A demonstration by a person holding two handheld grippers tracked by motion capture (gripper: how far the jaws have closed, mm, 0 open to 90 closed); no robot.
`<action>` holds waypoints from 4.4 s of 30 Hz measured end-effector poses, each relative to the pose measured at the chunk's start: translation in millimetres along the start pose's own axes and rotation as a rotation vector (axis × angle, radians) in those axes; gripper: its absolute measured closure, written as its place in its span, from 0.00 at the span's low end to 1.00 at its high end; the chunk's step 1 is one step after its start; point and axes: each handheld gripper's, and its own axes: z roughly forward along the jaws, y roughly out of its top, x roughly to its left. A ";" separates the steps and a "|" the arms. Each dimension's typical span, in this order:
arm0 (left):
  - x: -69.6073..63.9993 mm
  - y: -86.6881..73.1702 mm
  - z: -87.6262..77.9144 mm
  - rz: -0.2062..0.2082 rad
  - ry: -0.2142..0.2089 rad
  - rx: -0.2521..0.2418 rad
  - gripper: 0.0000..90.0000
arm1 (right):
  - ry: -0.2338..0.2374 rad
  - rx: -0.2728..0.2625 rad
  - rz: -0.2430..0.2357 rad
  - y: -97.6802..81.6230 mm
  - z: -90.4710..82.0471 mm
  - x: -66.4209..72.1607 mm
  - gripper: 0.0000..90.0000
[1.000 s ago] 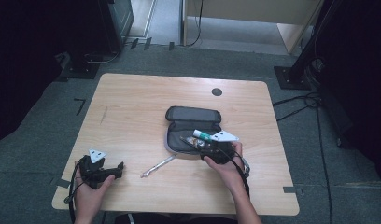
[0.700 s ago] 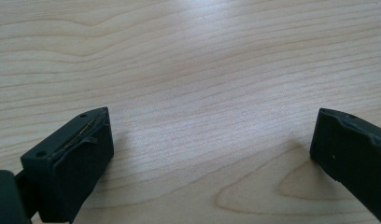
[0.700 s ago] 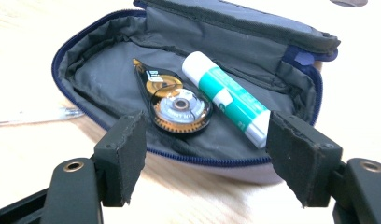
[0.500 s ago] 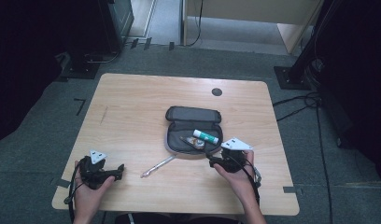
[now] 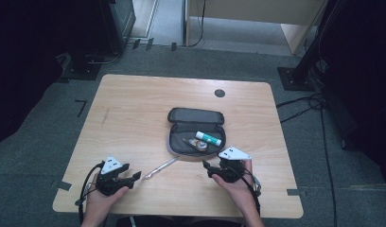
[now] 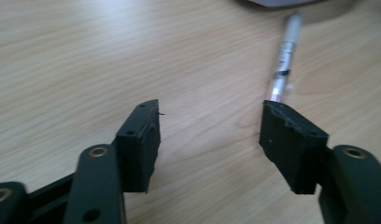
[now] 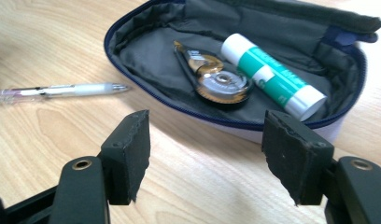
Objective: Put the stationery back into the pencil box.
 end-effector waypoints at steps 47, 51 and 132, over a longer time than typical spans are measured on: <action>-69.7 22.3 49.1 0.238 -0.258 0.084 0.68 | 0.136 -0.010 -0.106 -23.6 -12.1 4.7 0.44; -61.8 20.9 44.3 0.218 -0.211 0.084 0.57 | 0.155 -0.005 -0.116 -20.3 -6.0 8.3 0.44; 7.0 4.2 13.9 0.146 0.030 0.060 0.33 | 0.321 0.102 -0.341 -21.6 38.0 19.1 0.70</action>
